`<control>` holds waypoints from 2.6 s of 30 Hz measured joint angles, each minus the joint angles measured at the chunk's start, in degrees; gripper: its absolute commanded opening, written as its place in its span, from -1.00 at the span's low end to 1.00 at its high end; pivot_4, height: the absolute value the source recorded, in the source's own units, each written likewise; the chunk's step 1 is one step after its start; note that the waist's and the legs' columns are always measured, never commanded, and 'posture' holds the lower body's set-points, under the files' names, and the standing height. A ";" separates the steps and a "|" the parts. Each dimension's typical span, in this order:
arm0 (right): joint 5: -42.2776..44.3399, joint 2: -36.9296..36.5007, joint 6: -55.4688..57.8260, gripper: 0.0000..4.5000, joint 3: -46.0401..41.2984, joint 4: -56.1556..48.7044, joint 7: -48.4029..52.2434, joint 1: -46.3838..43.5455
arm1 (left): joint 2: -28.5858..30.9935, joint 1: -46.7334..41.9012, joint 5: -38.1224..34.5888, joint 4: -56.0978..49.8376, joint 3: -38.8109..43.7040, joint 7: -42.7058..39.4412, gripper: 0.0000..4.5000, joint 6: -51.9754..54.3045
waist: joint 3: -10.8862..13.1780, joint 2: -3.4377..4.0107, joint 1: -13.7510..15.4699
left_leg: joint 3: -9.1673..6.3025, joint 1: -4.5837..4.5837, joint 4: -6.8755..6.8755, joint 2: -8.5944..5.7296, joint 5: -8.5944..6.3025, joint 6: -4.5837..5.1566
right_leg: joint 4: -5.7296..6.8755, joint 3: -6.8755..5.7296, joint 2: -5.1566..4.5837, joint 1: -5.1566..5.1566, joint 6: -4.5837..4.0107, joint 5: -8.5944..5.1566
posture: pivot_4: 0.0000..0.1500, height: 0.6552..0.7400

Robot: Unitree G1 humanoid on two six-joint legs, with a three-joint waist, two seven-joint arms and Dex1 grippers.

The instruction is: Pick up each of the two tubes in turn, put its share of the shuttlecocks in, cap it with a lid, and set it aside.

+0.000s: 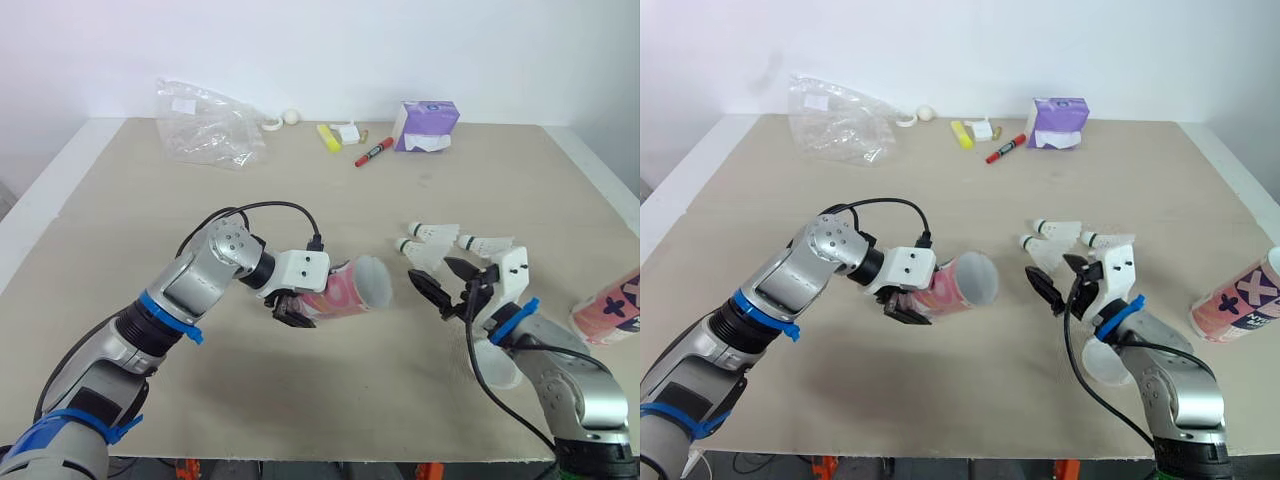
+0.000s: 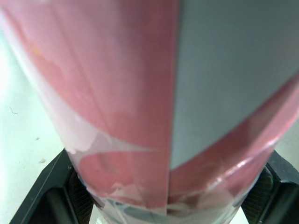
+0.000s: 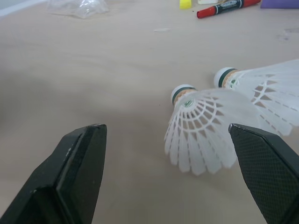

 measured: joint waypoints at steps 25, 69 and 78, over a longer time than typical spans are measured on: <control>-6.77 5.61 0.73 -0.92 3.10 13.85 -1.36 -12.29 | 0.32 0.48 0.04 -1.52 -0.55 1.65 0.60 0.67 | 0.00 0.04 -0.24 | -0.01 0.00 0.01 0.00 0.02 0.02 | 0.03 0.00 0.01 0.01 0.00 0.05 | 1.00 1.00; -12.59 -23.68 -28.10 0.54 6.26 -16.60 32.96 -8.78 | -2.69 -0.70 -1.29 4.04 0.47 1.17 0.60 2.00 | -0.02 0.05 0.36 | 0.00 0.05 0.21 -0.08 0.04 0.05 | 0.01 -0.01 -0.10 0.19 0.10 0.05 | 1.00 1.00; 0.22 -15.76 -10.07 0.98 -10.05 -12.69 17.99 -2.76 | -2.78 -0.57 -1.27 3.91 0.37 1.43 0.60 1.96 | -0.06 -0.12 0.64 | -0.06 0.04 0.21 -0.08 0.04 0.05 | 0.01 -0.03 -0.09 0.22 0.05 0.08 | 1.00 1.00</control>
